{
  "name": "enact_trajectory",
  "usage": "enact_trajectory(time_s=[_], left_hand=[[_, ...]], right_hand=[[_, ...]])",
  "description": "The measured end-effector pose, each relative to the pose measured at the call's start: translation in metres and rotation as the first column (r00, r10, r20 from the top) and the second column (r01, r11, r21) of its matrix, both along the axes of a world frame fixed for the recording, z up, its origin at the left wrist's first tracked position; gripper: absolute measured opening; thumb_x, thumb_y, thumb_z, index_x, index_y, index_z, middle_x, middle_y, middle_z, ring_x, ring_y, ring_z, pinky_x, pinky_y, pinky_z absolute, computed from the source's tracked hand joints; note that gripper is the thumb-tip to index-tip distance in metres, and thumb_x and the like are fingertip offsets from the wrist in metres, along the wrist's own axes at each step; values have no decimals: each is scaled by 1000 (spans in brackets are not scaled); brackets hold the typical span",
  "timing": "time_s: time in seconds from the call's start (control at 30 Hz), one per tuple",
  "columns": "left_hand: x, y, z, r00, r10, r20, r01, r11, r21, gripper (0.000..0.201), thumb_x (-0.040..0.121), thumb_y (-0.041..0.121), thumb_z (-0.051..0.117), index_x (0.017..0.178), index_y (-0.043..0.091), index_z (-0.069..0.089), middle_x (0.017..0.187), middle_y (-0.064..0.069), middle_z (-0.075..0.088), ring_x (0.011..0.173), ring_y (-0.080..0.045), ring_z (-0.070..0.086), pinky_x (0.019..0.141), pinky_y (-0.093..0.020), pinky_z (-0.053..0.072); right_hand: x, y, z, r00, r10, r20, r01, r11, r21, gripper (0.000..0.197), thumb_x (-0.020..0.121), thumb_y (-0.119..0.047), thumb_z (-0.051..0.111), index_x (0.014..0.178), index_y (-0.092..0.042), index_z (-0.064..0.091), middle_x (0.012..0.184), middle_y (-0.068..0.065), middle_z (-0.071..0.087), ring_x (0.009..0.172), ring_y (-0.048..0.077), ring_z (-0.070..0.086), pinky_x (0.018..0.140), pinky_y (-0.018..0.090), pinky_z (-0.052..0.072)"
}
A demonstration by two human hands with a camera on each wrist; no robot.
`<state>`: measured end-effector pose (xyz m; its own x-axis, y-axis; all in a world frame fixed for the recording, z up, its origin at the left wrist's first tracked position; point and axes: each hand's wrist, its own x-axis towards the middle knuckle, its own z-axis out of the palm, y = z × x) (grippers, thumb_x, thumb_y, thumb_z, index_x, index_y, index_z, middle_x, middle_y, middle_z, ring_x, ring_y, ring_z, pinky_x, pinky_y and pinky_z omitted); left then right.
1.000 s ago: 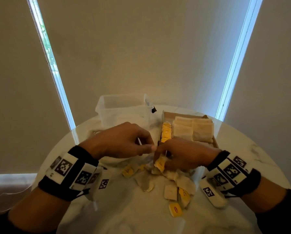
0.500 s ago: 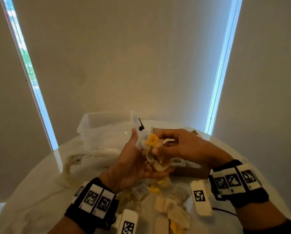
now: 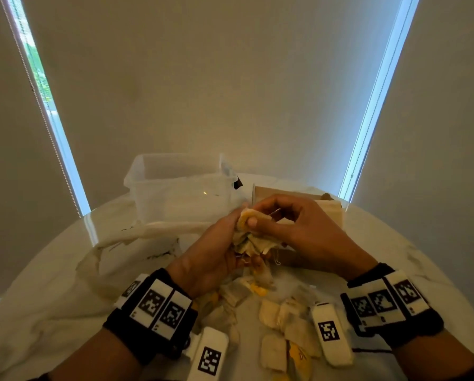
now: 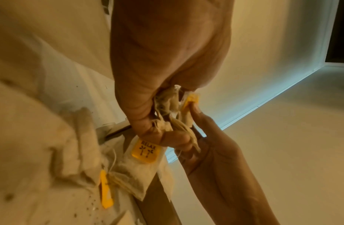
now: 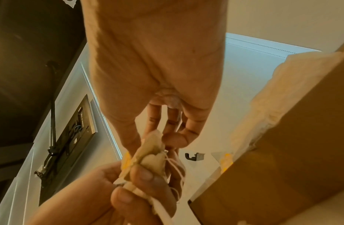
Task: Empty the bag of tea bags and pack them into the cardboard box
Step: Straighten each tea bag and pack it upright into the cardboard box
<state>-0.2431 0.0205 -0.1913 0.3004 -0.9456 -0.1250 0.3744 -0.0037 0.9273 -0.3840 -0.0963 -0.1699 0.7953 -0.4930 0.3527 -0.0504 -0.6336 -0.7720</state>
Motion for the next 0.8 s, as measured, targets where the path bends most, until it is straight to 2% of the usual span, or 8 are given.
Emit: enact_trajectory(time_s=[0.1, 0.17, 0.27, 0.4, 0.5, 0.63, 0.77, 0.8], left_hand=[[-1, -1, -2, 999, 3, -52, -3, 1000, -4, 58, 108, 59, 41, 110, 21, 84, 130, -23, 73, 107, -36, 65, 78, -40, 52], [-1, -2, -5, 995, -7, -99, 6, 1000, -13, 65, 107, 62, 42, 119, 12, 80, 137, -28, 67, 113, -41, 61, 81, -41, 51], [1, -4, -9, 996, -57, -70, 54, 998, -40, 68, 103, 66, 48, 127, 10, 77, 116, -23, 72, 83, -26, 66, 62, -29, 54], [1, -7, -12, 998, -52, 31, 54, 997, -61, 64, 99, 65, 61, 130, 11, 74, 106, -16, 72, 76, -18, 65, 59, -25, 54], [-1, -7, -13, 997, 11, 72, -5, 997, -80, 56, 98, 55, 68, 130, 10, 72, 100, -12, 71, 72, -15, 62, 59, -23, 49], [1, -9, -17, 992, 89, 94, -81, 993, -86, 42, 97, 43, 74, 124, 11, 75, 98, -12, 70, 77, -21, 60, 64, -30, 48], [3, -11, -20, 991, 97, 95, -90, 993, -78, 39, 96, 41, 77, 122, 12, 78, 106, -25, 72, 88, -27, 61, 80, -41, 52], [4, -11, -21, 991, 96, 94, -89, 993, -83, 37, 96, 40, 76, 121, 13, 78, 102, -24, 73, 86, -25, 62, 79, -40, 53]], right_hand=[[1, -2, -2, 998, -27, 65, 20, 994, 105, 23, 92, -44, 76, 108, -27, 76, 97, -5, 80, 89, 15, 77, 74, 27, 62], [3, -6, -2, 995, -64, 71, 46, 972, 229, 20, 95, -37, 74, 108, -22, 72, 93, -2, 80, 81, 17, 77, 69, 27, 60], [2, -12, -3, 989, -117, 86, 80, 934, 349, 7, 103, -21, 68, 105, -14, 68, 81, -2, 78, 73, 22, 68, 67, 35, 55], [-1, -22, -6, 979, -145, 143, 67, 891, 449, 8, 100, -20, 68, 99, -13, 73, 87, 5, 75, 79, 23, 65, 68, 34, 53], [-2, -25, -8, 985, -115, 132, 46, 897, 439, 8, 98, -24, 72, 99, -18, 77, 99, 12, 76, 88, 22, 67, 74, 35, 53], [-2, -25, -9, 989, -95, 116, 39, 908, 418, 10, 97, -27, 73, 102, -19, 77, 99, 8, 76, 91, 19, 69, 79, 38, 53], [-6, -25, -2, 976, -162, 147, 105, 937, 334, 15, 96, -27, 76, 108, -17, 78, 93, 8, 76, 81, 16, 67, 70, 33, 55], [-11, -28, 3, 963, -201, 179, 138, 939, 314, 15, 96, -26, 77, 107, -16, 78, 90, 6, 76, 78, 15, 67, 67, 31, 54]])
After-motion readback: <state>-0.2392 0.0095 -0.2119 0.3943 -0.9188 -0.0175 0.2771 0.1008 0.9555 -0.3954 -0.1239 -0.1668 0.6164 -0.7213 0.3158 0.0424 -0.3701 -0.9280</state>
